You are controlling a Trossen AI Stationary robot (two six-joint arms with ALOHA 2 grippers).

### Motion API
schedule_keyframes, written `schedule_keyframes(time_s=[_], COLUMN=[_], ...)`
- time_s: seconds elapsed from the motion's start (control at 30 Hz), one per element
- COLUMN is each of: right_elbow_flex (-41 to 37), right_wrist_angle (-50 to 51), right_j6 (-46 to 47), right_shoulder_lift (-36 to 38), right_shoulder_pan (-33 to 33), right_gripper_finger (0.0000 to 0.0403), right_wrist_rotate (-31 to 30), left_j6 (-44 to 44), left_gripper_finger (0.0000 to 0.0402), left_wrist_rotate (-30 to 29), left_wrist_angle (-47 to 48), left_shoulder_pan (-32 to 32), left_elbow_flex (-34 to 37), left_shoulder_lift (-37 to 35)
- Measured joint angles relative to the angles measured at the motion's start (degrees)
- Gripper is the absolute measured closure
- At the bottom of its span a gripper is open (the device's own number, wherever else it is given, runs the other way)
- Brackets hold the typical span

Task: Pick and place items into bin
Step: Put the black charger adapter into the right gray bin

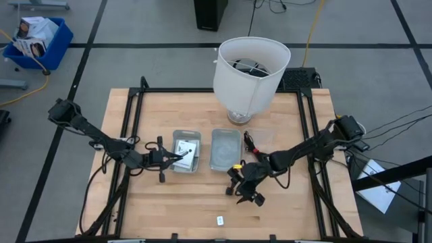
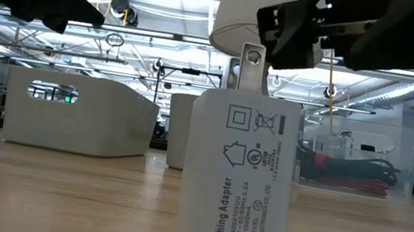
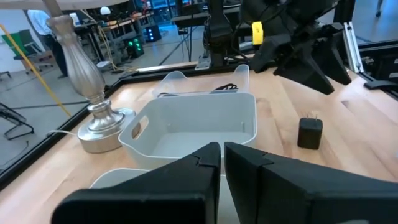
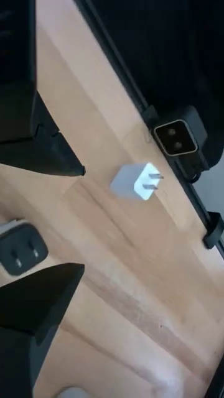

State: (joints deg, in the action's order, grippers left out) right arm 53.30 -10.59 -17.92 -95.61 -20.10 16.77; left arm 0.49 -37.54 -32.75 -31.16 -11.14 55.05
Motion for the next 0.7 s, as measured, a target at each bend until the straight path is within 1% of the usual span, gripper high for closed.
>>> schedule_keyframes(time_s=[0.2, 0.33, 0.6, 0.7], right_elbow_flex=[0.0, 0.0, 0.0, 0.0], right_wrist_angle=[0.1, 0.8, 0.3, -1.4], right_j6=[-5.6, -10.8, -11.3, -11.3], right_shoulder_lift=[-0.2, -1.7, -5.8, -7.8], right_shoulder_pan=[1.9, 1.6, 1.3, 1.2], right_gripper_finger=[0.0170, 0.0169, 0.0169, 0.0169], right_wrist_rotate=[-0.8, -5.8, -6.1, -6.0], left_j6=[0.7, 0.9, 1.0, 1.0], left_gripper_finger=[0.0371, 0.0371, 0.0371, 0.0371], left_wrist_rotate=[0.0, 0.0, 0.0, 0.0], left_wrist_angle=[0.0, 0.0, 0.1, 0.1], left_shoulder_pan=[0.0, 0.0, 0.0, 0.0], left_elbow_flex=[0.0, 0.0, 0.0, 0.0], left_shoulder_lift=[0.0, 0.0, 0.0, 0.0])
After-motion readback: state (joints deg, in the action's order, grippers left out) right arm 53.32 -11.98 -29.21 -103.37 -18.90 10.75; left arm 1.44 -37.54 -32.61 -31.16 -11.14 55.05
